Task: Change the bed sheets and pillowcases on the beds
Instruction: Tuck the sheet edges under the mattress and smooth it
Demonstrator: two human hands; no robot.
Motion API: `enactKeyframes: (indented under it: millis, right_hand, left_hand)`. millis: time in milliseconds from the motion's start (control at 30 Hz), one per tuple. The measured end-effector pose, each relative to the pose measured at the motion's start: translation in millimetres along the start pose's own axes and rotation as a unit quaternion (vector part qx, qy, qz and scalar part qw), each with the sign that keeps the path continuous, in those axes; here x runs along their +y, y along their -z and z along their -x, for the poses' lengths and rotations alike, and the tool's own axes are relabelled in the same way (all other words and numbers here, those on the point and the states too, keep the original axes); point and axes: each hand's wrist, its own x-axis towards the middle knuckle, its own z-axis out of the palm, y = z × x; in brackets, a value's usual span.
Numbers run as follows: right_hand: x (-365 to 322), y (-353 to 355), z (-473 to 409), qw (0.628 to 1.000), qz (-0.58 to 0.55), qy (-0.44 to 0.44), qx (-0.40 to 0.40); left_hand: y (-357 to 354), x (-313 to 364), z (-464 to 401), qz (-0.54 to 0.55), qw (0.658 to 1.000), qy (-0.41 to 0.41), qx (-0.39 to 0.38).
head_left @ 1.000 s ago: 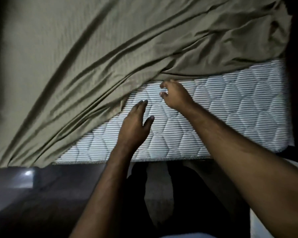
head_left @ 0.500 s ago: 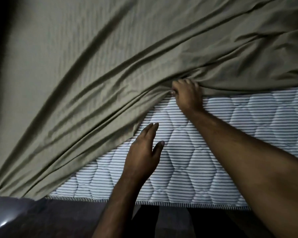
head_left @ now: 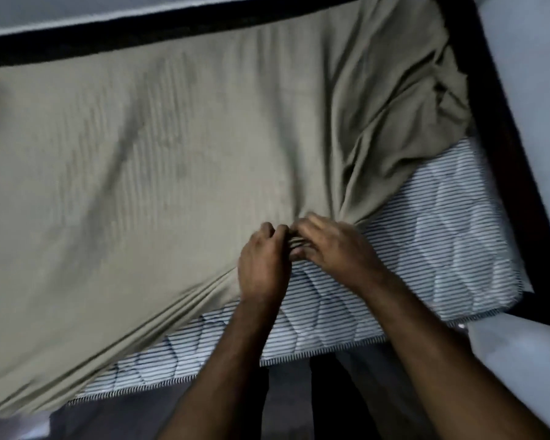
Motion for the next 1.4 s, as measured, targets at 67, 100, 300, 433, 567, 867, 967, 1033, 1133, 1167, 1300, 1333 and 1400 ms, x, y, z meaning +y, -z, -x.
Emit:
enactKeyframes:
  millis: [67, 100, 300, 433, 567, 867, 967, 1033, 1133, 1167, 1300, 1333, 1400]
  right_hand:
    - [17, 4, 13, 0.997, 0.073, -0.022, 0.003]
    - [26, 5, 21, 0.990, 0.129, -0.057, 0.026]
    - [59, -24, 20, 0.802, -0.200, -0.531, 0.185]
    - [22, -29, 13, 0.666, -0.600, -0.442, 0.028]
    - [-1, -22, 11, 0.461, -0.742, -0.450, 0.184]
    - [29, 36, 82, 0.390, -0.747, -0.358, 0.401]
    - [23, 42, 122, 0.362, -0.774, -0.327, 0.404]
    - [19, 48, 155, 0.340, -0.780, -0.293, 0.437]
    - [11, 40, 210, 0.332, -0.754, -0.286, 0.489]
    - [11, 30, 226, 0.328, -0.746, -0.293, 0.500]
    - [7, 36, 285, 0.247, -0.740, -0.252, 0.573]
    - [8, 42, 295, 0.235, -0.752, -0.249, 0.564]
    - [7, 58, 315, 0.224, -0.762, -0.243, 0.557]
  left_hand:
    - [8, 11, 6, 0.010, 0.999, -0.031, -0.006]
    - [13, 16, 8, 0.022, 0.999, -0.037, 0.010]
    - [43, 28, 9, -0.023, 0.999, -0.035, 0.004]
    - [42, 51, 24, -0.047, 0.996, -0.037, -0.072]
    - [27, 66, 55, -0.005, 0.994, -0.045, -0.103]
    - [1, 122, 62, 0.108, 0.974, -0.091, -0.176]
    - [-6, 160, 53, 0.167, 0.972, -0.096, -0.137]
    - [-13, 191, 54, 0.168, 0.966, -0.128, -0.150]
    - [-28, 247, 65, 0.172, 0.950, -0.151, -0.211]
    - [-35, 263, 68, 0.147, 0.949, -0.156, -0.232]
    - [-69, 329, 93, -0.032, 0.934, -0.136, -0.330]
    - [-74, 340, 98, -0.043, 0.924, -0.121, -0.360]
    - [-79, 360, 113, -0.047, 0.903, -0.104, -0.414]
